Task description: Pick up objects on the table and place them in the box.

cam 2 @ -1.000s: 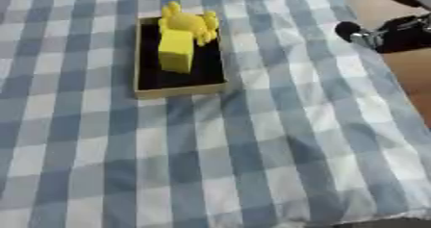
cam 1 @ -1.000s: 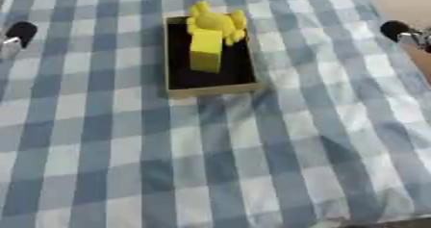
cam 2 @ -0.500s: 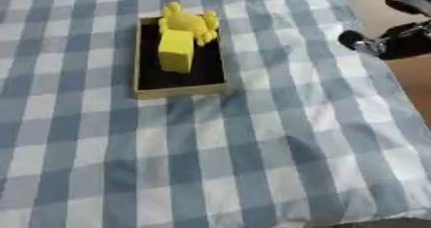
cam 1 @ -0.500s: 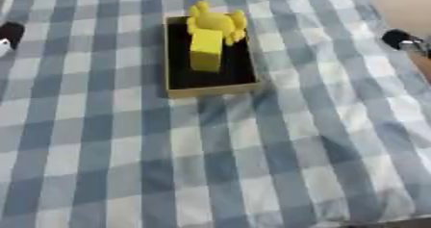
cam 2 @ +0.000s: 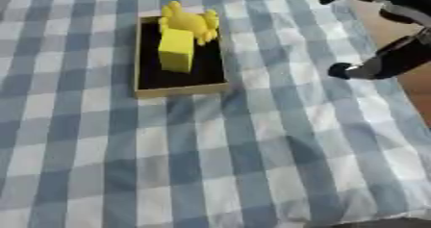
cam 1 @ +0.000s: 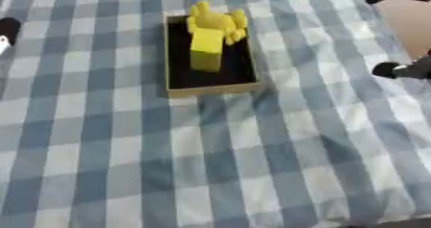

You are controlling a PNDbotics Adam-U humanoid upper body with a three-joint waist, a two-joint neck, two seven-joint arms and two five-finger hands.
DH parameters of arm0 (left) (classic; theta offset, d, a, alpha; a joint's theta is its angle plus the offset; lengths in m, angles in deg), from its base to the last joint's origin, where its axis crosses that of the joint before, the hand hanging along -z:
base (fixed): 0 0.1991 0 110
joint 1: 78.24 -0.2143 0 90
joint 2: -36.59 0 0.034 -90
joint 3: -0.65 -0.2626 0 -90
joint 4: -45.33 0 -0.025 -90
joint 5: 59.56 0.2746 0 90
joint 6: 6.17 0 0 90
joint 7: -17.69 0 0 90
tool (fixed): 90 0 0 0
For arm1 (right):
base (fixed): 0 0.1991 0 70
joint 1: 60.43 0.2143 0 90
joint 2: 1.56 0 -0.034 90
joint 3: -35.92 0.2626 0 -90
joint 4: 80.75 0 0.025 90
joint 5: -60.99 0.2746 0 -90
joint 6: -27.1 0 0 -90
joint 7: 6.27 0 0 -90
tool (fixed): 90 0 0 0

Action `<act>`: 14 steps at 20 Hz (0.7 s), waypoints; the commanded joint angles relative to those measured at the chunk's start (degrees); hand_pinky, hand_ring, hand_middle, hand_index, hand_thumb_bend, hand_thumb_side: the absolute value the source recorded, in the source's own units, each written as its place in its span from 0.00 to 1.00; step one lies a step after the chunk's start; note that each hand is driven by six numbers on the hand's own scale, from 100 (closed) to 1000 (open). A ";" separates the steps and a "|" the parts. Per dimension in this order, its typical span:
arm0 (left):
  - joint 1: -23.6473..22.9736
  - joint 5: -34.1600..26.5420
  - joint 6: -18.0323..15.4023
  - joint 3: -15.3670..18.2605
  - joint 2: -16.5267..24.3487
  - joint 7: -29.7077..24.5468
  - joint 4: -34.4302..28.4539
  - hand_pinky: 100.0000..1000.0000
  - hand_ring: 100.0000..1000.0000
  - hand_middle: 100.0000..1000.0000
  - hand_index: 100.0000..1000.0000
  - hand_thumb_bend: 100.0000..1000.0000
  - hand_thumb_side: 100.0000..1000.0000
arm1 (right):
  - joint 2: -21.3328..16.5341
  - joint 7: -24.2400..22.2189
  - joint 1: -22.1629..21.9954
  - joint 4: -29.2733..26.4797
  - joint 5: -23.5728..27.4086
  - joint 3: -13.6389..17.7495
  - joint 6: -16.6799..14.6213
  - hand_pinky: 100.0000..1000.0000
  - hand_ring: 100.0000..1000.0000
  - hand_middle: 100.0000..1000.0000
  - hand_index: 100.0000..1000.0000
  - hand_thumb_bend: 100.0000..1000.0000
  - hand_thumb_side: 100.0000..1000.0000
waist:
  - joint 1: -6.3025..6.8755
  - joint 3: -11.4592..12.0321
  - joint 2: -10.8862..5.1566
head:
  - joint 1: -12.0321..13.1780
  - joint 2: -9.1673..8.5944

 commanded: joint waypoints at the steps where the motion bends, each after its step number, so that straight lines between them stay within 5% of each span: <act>1: 0.69 -0.06 0.07 0.44 1.60 0.16 -0.83 0.87 0.87 0.73 0.79 0.18 0.19 | -2.11 0.19 0.69 -0.02 -0.51 0.43 -0.41 0.94 0.89 0.83 0.77 0.49 0.44 | -0.02 -0.06 -0.93 | -0.04 0.31; 9: 0.84 -0.04 0.30 0.31 1.42 0.35 -0.83 0.86 0.87 0.72 0.78 0.16 0.22 | -2.00 1.09 0.77 -0.02 0.28 0.41 -0.58 0.93 0.87 0.76 0.60 0.34 0.40 | 0.05 -0.13 -0.91 | -0.07 0.31; 14: 0.86 -0.05 0.31 0.27 1.30 0.41 -0.83 0.86 0.87 0.72 0.78 0.16 0.22 | -1.98 1.58 0.83 -0.11 0.49 0.44 -0.52 0.93 0.86 0.74 0.52 0.34 0.38 | 0.07 -0.15 -0.96 | -0.08 0.31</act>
